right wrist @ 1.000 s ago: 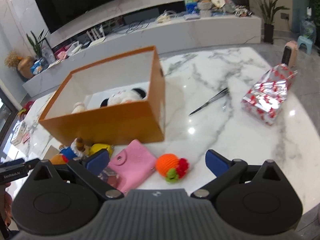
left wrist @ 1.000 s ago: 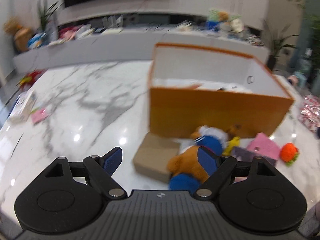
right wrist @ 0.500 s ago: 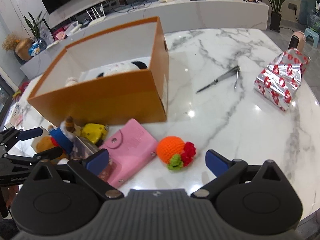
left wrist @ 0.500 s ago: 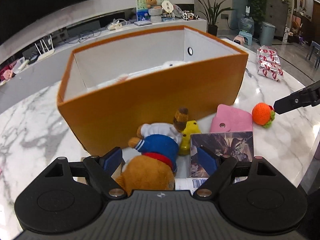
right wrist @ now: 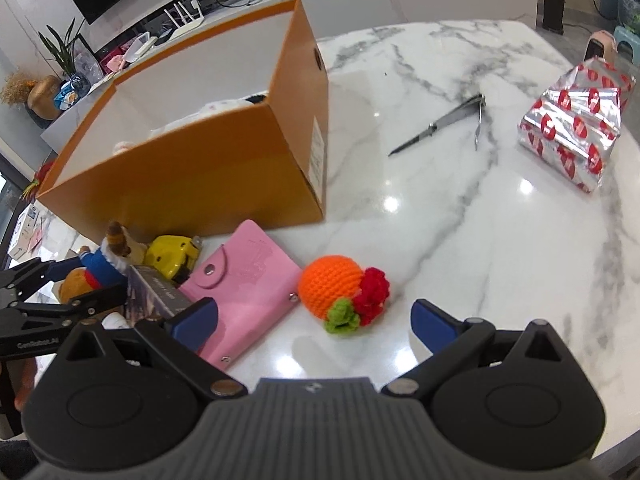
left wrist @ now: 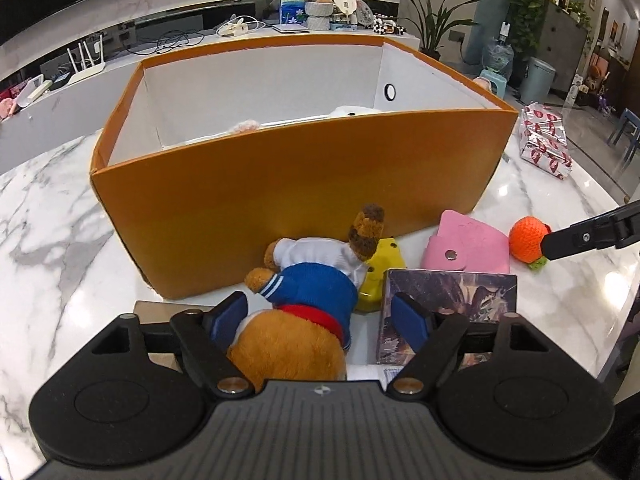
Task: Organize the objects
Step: 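Close left tool on sailor bear while right tool grasps orange crocheted ball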
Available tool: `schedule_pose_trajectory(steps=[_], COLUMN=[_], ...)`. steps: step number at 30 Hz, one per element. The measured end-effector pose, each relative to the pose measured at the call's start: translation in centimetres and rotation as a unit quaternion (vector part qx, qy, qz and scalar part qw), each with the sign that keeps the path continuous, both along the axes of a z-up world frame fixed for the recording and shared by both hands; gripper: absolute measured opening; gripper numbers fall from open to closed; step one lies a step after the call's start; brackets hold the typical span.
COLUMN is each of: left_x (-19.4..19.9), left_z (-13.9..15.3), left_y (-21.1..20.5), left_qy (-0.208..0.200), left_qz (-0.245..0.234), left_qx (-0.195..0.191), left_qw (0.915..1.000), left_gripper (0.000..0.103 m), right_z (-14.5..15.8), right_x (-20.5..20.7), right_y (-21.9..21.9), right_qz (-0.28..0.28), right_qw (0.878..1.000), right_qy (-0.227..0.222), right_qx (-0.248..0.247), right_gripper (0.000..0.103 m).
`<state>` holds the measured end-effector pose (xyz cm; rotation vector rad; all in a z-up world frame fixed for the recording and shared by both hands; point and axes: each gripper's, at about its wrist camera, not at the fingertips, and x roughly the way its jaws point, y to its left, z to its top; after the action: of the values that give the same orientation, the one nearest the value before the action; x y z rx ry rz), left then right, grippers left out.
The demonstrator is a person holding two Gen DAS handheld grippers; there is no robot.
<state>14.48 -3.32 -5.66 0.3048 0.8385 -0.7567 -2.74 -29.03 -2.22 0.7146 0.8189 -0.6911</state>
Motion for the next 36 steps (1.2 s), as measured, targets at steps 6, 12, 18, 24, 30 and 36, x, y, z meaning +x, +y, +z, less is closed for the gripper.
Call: schedule_pose_trajectory(steps=[6,12,18,24,30,36], left_x=[0.3,0.0,-0.2,-0.5,0.4,-0.1], left_z=[-0.1,-0.3,-0.7,-0.8,-0.4,0.3], left_y=[0.1,-0.4,-0.5,-0.7,0.3,0.3], left_qy=[-0.007,-0.015,-0.02,-0.029,-0.003,-0.007], left_qz=[0.013,0.006,0.002,0.0,0.017,0.015], left_qx=[0.013,0.031,0.042,0.05,0.014,-0.003], left_qw=[0.9998,0.9994,0.9989,0.9983,0.9998,0.9999], left_gripper=[0.07,0.07,0.07,0.068,0.058,0.054], right_z=[-1.1,-1.4,-1.9,-1.9,-1.7,-0.8], right_x=[0.7,0.8,0.7,1.0,0.7,0.1], right_y=[-0.5,-1.2,-1.8,-1.5,-1.5,-1.4], right_qz=[-0.003,-0.01,-0.015,-0.008,-0.013,-0.02], right_qw=[1.0,1.0,1.0,1.0,0.999,0.999], right_qy=[0.012,0.019,0.021,0.025,0.022,0.006], right_qx=[0.0,-0.013,-0.002,-0.016,-0.025,-0.032], right_gripper=[0.102,0.083,0.065,0.057,0.057,0.057])
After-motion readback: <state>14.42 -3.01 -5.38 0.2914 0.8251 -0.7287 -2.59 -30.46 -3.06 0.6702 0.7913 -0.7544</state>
